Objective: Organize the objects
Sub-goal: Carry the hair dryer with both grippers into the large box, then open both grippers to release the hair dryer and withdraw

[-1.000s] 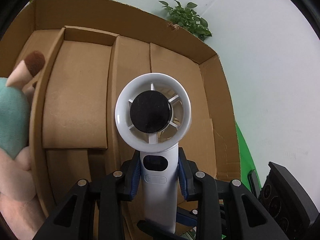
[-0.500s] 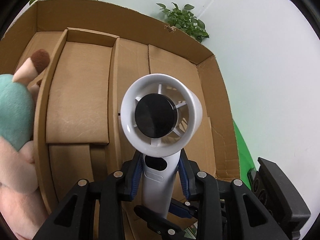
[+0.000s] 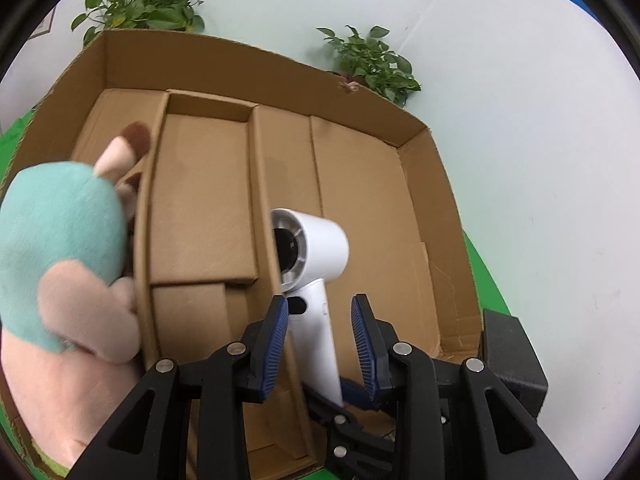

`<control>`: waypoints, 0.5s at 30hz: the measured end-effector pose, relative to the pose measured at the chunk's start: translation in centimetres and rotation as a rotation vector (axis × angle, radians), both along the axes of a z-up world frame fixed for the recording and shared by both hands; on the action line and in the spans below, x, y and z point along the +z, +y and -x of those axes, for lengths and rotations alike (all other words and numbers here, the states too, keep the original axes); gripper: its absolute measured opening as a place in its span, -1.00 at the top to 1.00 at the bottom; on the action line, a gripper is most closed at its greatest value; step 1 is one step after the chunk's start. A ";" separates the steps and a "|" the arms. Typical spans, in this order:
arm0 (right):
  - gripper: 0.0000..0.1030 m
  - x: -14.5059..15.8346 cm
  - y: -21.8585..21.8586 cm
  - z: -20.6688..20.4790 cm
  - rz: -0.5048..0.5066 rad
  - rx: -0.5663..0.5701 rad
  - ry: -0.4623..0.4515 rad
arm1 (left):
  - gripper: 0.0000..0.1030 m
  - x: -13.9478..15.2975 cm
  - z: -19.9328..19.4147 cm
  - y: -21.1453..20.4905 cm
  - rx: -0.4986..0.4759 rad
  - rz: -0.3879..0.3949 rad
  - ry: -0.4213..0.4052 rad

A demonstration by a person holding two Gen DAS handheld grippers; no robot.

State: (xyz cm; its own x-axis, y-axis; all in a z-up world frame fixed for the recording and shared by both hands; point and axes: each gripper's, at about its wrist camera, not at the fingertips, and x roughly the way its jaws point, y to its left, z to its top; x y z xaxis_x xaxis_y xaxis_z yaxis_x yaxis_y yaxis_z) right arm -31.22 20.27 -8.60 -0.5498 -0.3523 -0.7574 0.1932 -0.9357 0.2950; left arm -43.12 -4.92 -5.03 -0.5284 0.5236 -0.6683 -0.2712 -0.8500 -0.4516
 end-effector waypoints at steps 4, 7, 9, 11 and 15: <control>0.56 -0.7 0.3 -0.1 -0.046 0.001 -0.007 | 0.40 0.0 0.1 -1.1 0.012 0.005 0.004; 0.46 -0.8 0.9 -0.3 -0.032 0.006 -0.002 | 0.39 0.1 -1.0 -1.9 0.027 0.034 0.020; 0.33 -0.7 1.1 -0.7 -0.039 0.006 0.007 | 0.32 0.4 -1.7 -2.3 0.037 0.063 0.040; 0.16 -0.2 1.4 -1.1 -0.077 0.002 0.037 | 0.13 0.9 -2.5 -2.6 0.054 0.085 0.062; -0.44 1.0 2.3 -3.9 -0.114 -0.020 0.101 | -0.03 1.8 -3.8 -2.7 0.101 0.138 0.122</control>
